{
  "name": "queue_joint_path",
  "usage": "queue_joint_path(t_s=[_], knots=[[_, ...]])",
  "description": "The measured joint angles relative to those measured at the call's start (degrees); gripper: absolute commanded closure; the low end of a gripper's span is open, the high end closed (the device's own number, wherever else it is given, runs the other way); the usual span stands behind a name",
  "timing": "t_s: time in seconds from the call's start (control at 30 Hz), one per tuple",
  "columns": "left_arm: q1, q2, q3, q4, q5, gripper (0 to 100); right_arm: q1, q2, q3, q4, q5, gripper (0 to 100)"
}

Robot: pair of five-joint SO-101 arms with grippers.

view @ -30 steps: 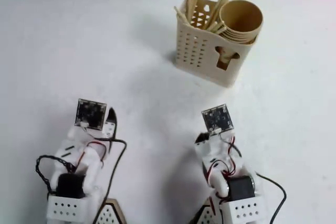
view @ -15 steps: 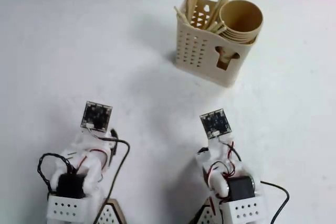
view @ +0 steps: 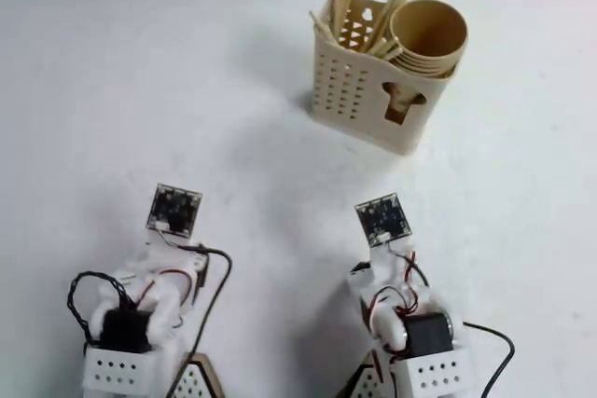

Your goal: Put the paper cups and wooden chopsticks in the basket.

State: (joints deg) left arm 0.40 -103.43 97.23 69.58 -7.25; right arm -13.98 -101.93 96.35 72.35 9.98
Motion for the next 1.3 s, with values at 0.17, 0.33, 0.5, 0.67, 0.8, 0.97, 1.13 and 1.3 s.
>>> queue_joint_path(t_s=[0.17,0.33,0.5,0.67,0.8,0.97,1.13,1.3], knots=[[0.0,0.0,0.0,0.0,0.0,89,0.0,0.0,0.0,0.0,0.0,98.0],[0.0,0.0,0.0,0.0,0.0,89,0.0,0.0,0.0,0.0,0.0,98.0],[0.0,0.0,0.0,0.0,0.0,89,0.0,0.0,0.0,0.0,0.0,98.0],[0.0,0.0,0.0,0.0,0.0,89,0.0,0.0,0.0,0.0,0.0,98.0],[0.0,0.0,0.0,0.0,0.0,89,0.0,0.0,0.0,0.0,0.0,98.0],[0.0,0.0,0.0,0.0,0.0,89,0.0,0.0,0.0,0.0,0.0,98.0],[0.0,0.0,0.0,0.0,0.0,89,0.0,0.0,0.0,0.0,0.0,98.0],[0.0,0.0,0.0,0.0,0.0,89,0.0,0.0,0.0,0.0,0.0,98.0]])
